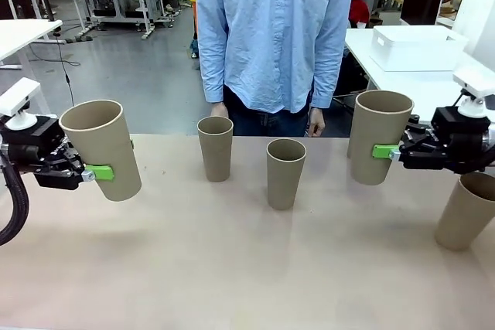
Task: Stack the cups and store them in the basket.
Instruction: Pick up two Reusable plastic cups , one in each hand.
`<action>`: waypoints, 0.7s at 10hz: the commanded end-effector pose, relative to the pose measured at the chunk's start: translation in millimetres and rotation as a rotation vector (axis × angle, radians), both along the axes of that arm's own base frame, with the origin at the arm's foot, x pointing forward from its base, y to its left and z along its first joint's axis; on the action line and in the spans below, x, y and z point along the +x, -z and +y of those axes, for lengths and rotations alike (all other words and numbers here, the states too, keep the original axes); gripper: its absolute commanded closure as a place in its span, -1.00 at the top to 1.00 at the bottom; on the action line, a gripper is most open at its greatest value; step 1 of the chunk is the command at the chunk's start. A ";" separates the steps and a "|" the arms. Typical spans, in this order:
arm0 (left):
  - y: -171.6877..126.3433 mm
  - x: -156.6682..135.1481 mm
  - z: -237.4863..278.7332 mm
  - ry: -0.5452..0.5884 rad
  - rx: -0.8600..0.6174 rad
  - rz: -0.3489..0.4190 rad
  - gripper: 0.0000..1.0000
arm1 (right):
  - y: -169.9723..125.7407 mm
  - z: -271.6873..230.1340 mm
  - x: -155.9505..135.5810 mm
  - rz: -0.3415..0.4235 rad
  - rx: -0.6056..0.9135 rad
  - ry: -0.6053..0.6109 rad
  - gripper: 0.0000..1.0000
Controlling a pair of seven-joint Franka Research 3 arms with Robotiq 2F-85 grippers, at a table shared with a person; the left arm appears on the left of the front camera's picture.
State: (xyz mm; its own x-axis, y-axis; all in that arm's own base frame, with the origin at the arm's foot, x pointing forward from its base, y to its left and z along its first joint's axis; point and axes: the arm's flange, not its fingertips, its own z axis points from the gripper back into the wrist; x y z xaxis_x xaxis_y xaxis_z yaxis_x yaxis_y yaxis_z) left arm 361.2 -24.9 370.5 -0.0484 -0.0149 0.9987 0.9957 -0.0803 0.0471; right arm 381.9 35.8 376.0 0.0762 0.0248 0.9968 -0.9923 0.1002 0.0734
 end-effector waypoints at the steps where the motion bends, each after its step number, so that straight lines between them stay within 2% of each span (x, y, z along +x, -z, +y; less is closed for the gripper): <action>1: 1.4 9.1 8.1 0.010 -0.029 -0.002 0.71 | 26.0 15.0 -82.1 -0.063 0.077 0.009 0.71; 3: 3.0 19.5 2.9 0.020 -0.015 0.017 0.71 | 32.8 10.2 -91.0 -0.106 0.098 -0.014 0.71; 7: 3.9 33.5 -1.5 0.011 0.004 0.012 0.71 | 23.3 -0.9 -106.7 -0.130 0.084 -0.033 0.71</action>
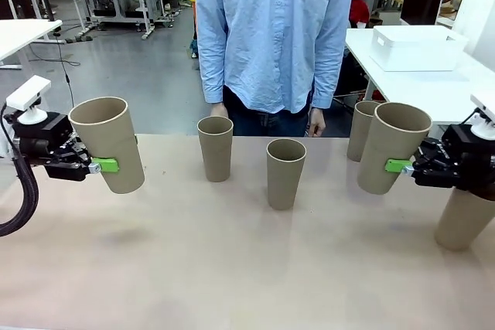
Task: Stack the cups and store them in the basket.
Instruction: Pick up two Reusable plastic cups , one in each hand.
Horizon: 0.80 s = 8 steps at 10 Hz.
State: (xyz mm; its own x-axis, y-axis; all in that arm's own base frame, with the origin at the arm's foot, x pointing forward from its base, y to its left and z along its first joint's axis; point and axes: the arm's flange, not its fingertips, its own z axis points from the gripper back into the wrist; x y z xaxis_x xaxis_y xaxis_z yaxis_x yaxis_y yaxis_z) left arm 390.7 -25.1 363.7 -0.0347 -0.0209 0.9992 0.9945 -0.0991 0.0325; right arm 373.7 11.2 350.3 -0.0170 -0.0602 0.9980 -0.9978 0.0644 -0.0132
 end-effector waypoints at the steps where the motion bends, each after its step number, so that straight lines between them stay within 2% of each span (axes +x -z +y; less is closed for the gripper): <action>1: -3.3 5.1 -2.4 -0.008 -0.005 -0.006 0.71 | -5.1 23.2 -101.0 -0.037 -0.008 0.002 0.71; 3: -0.3 6.2 -5.6 0.018 -0.013 0.007 0.71 | -14.7 20.3 -106.0 0.000 -0.039 0.000 0.71; 4: 0.1 2.9 -0.4 0.002 0.000 0.000 0.71 | -3.9 -6.1 -3.0 -0.010 -0.013 -0.008 0.71; 8: 1.8 3.3 -2.0 0.006 0.001 0.003 0.71 | -7.0 -5.9 -6.0 -0.008 -0.020 -0.014 0.71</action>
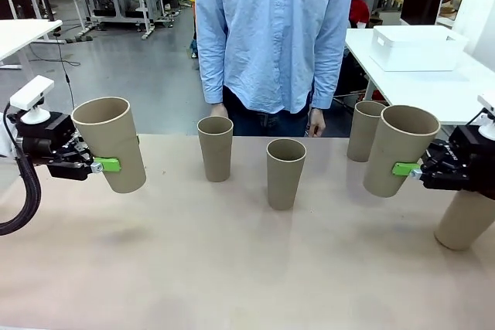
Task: Stack the cups and store them in the basket.
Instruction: Pick up two Reusable plastic cups , one in each hand.
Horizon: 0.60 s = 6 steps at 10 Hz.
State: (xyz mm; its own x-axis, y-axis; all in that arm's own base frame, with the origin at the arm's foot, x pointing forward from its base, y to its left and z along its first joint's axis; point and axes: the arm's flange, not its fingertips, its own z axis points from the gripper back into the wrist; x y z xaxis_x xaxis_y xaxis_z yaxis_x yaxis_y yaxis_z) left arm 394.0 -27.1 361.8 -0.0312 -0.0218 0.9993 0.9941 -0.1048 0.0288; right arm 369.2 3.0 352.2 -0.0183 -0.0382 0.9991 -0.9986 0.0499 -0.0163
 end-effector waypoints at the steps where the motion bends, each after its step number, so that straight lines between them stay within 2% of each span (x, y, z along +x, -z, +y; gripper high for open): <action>1: -2.4 -1.4 -1.4 -0.004 -0.002 -0.011 0.71 | -9.9 5.6 -4.5 -0.011 0.001 0.020 0.71; 6: -7.0 -8.3 5.1 -0.035 0.015 -0.010 0.71 | -20.2 28.9 -13.1 -0.010 -0.013 0.023 0.71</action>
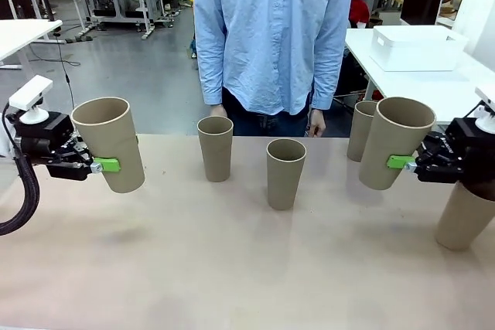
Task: Stack the cups and store them in the basket.
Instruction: Pick up two Reusable plastic cups , one in each hand.
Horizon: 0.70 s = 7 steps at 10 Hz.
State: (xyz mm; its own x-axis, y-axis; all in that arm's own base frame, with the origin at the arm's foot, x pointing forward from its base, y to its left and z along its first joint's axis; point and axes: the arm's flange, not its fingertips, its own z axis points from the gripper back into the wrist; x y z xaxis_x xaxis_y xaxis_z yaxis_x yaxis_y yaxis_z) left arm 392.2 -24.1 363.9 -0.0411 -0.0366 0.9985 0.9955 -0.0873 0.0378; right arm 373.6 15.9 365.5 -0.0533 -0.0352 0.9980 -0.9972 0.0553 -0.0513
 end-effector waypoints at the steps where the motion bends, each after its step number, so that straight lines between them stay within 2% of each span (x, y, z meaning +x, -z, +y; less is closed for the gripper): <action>1: -5.5 -6.8 5.5 -0.027 0.004 0.008 0.71 | -6.2 21.6 -16.3 0.031 -0.016 0.010 0.71; 5: -9.3 -9.8 11.6 -0.029 -0.008 0.004 0.71 | -5.7 32.2 -18.9 0.042 -0.005 -0.014 0.71; 6: -9.5 -9.8 11.0 -0.011 -0.019 -0.001 0.71 | 1.3 16.5 1.8 0.014 -0.020 -0.022 0.71; 7: -2.9 -3.6 8.8 -0.025 -0.001 -0.004 0.71 | 1.3 16.5 1.8 0.014 -0.020 -0.022 0.71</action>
State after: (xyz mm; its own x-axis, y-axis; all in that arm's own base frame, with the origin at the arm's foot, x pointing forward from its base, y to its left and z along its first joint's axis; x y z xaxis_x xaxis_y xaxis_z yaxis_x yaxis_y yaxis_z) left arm 388.4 -15.6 366.8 -0.0437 -0.0342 0.9985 0.9970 -0.0647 0.0414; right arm 375.1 33.3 363.0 -0.0329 -0.0161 0.9993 -0.9991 0.0280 -0.0324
